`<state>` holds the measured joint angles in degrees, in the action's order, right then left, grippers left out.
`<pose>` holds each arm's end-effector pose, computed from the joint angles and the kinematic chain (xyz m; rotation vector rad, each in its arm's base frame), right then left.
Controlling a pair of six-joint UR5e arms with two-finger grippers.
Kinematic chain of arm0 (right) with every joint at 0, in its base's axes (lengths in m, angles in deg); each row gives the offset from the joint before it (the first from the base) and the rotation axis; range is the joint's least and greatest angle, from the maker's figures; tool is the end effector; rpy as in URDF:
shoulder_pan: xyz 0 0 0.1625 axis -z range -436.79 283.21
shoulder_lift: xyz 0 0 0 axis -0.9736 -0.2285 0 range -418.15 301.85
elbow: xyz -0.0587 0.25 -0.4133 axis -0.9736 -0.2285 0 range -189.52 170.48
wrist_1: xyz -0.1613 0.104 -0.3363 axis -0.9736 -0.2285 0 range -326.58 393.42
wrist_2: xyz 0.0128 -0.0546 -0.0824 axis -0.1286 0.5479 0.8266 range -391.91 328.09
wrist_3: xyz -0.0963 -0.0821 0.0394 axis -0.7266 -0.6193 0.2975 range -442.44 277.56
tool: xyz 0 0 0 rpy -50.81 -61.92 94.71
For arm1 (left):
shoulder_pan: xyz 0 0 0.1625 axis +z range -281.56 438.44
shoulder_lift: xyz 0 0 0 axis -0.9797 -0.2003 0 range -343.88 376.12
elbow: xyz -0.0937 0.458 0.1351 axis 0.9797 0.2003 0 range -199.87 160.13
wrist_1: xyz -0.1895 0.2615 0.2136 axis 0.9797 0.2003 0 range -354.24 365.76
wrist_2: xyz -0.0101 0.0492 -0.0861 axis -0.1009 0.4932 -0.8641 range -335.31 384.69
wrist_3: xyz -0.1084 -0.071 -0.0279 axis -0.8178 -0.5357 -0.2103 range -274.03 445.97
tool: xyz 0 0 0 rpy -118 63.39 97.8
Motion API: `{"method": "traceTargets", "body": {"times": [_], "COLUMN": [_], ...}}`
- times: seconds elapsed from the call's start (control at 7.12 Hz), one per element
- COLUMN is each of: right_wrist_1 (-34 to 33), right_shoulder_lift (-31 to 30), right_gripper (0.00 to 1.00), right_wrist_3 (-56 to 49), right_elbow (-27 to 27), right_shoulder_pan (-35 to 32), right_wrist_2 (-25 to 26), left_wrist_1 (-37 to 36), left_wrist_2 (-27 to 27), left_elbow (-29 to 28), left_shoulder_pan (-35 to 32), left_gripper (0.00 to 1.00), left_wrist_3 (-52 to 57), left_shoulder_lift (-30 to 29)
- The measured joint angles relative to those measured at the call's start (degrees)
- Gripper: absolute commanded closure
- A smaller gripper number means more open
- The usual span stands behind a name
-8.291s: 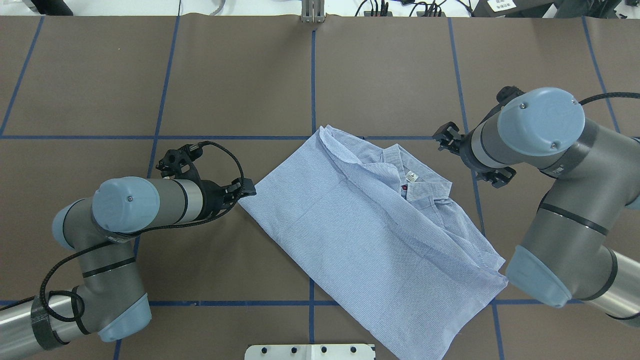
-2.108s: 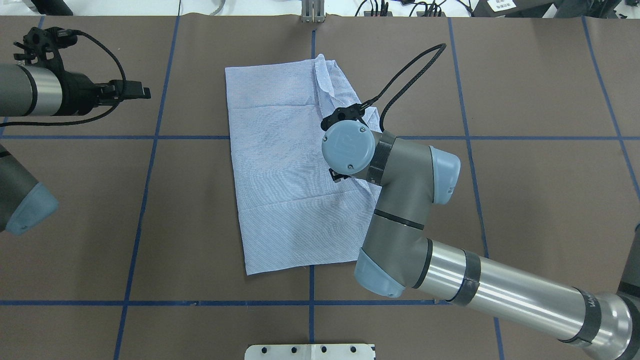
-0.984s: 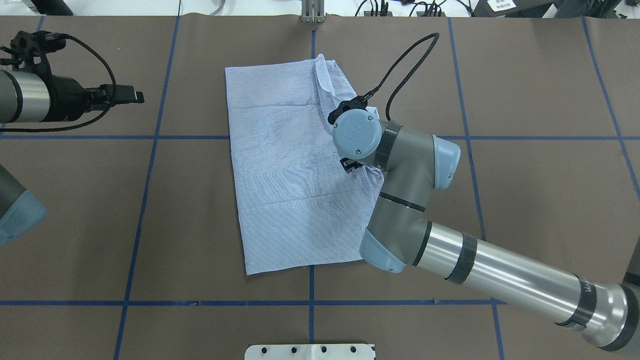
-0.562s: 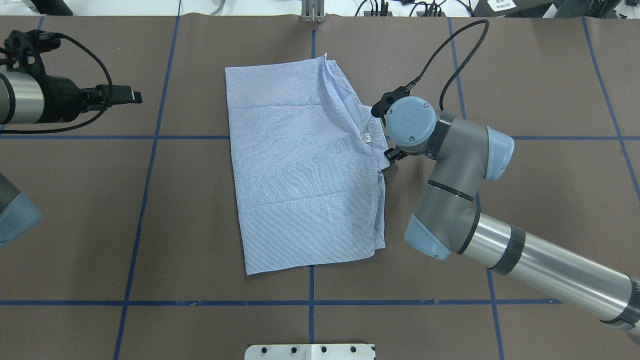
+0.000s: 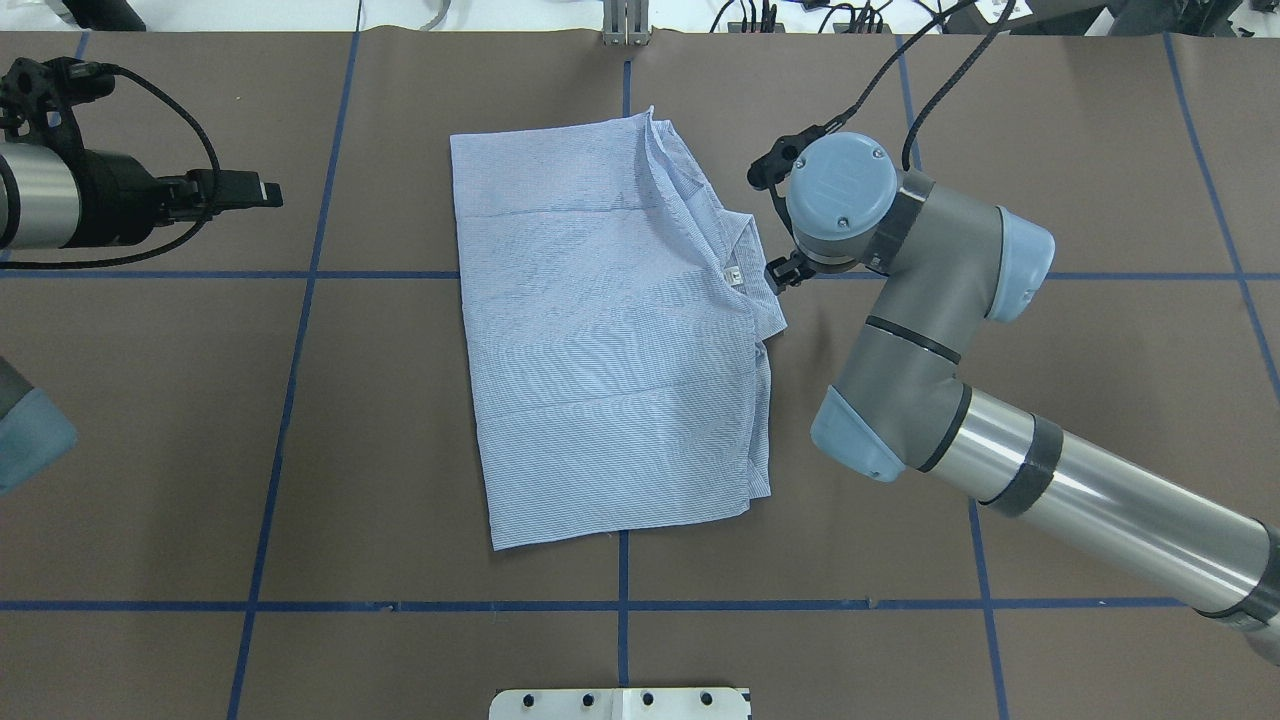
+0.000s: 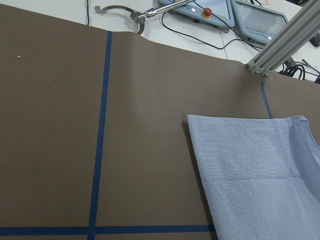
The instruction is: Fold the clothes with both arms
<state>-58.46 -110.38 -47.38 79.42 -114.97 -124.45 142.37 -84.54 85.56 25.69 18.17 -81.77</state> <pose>-0.5084 -0.5618 0.3816 0.4132 -0.4508 -0.2970 0.2629 -0.4940 0.4499 0.5034 1.1385 -0.2582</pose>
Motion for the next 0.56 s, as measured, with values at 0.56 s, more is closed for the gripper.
{"method": "traceTargets", "body": {"times": [0.56], "right_wrist_1": [5.29], "right_shoulder_lift": [15.05], "right_gripper": [0.0], "right_wrist_3": [6.63], "right_elbow": [-19.29], "right_shoulder_pan": [0.22], "right_wrist_2": [-0.1], "left_wrist_1": [0.06], "left_wrist_2": [-2.33], "left_elbow": [2.77], "left_shoulder_pan": [-0.39], "left_gripper": [0.0], "left_wrist_3": [0.53], "left_shoulder_lift": [3.83]}}
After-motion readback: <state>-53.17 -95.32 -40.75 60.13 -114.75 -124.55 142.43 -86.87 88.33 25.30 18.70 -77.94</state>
